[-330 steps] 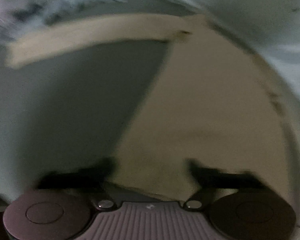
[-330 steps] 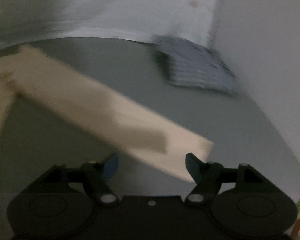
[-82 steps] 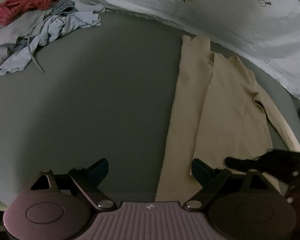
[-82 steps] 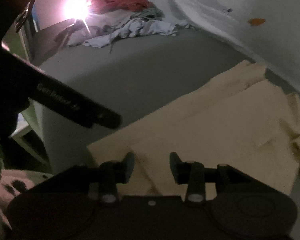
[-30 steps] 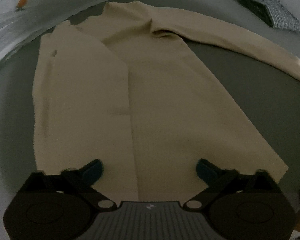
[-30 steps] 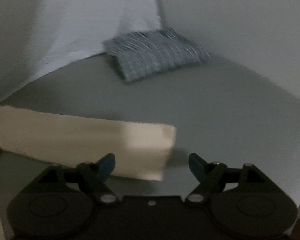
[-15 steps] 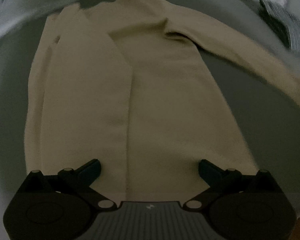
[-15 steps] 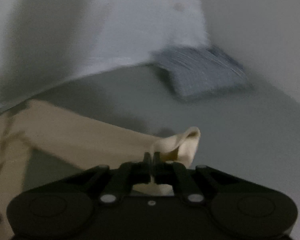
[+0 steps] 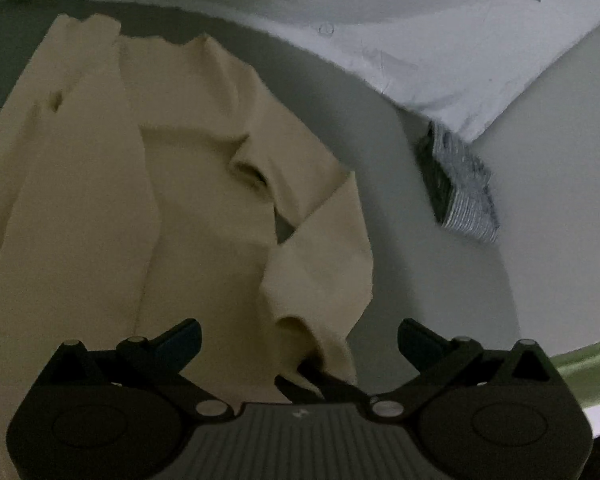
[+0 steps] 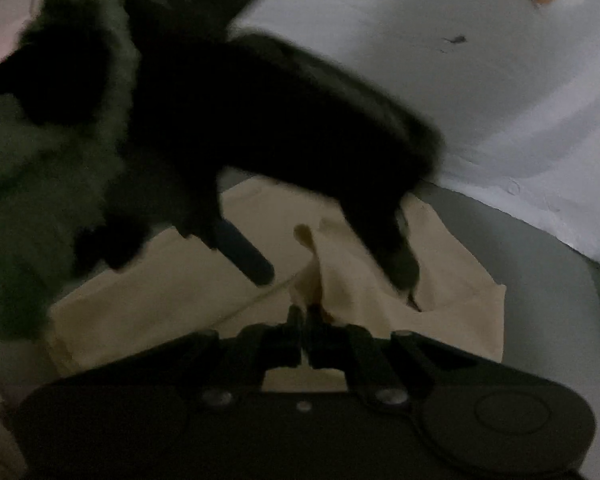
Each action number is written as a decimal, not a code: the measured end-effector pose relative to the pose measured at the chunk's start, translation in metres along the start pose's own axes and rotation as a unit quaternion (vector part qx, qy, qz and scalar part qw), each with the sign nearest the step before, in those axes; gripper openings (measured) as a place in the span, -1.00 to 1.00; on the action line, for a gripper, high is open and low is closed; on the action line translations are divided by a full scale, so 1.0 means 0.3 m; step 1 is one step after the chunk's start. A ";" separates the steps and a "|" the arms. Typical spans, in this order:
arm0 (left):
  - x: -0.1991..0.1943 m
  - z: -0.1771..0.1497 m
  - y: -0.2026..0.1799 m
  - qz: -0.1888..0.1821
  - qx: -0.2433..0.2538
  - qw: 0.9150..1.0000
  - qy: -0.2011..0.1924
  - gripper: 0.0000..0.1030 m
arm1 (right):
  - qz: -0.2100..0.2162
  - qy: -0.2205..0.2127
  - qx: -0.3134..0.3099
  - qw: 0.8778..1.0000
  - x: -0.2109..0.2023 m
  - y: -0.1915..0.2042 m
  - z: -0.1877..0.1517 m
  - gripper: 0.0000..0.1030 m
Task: Fold clothes
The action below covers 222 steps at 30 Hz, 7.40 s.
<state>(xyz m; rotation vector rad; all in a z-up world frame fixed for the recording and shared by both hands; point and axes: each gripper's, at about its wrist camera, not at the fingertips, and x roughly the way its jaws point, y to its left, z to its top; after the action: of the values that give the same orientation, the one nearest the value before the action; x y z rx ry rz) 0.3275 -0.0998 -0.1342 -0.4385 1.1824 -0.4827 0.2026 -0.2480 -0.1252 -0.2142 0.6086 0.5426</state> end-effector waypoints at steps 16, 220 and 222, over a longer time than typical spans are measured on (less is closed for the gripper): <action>0.022 0.058 0.031 0.012 -0.002 1.000 -0.015 -0.96 | -0.050 0.041 0.125 0.990 -0.081 -0.038 -0.096 -0.07; -0.477 -0.104 0.678 -0.251 -0.281 0.912 -0.163 -0.80 | 0.252 -0.017 0.574 0.779 0.178 -0.200 0.183 -0.84; -0.454 -0.051 0.702 -0.245 -0.282 0.913 -0.162 -0.80 | 0.249 -0.011 0.574 0.780 0.247 -0.223 0.209 -0.84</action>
<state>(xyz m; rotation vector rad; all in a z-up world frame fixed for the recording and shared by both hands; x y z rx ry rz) 0.2988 0.1490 -0.1534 -1.2877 0.8650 -0.4647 0.3201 -0.2515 -0.1164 1.1536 0.8819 0.5866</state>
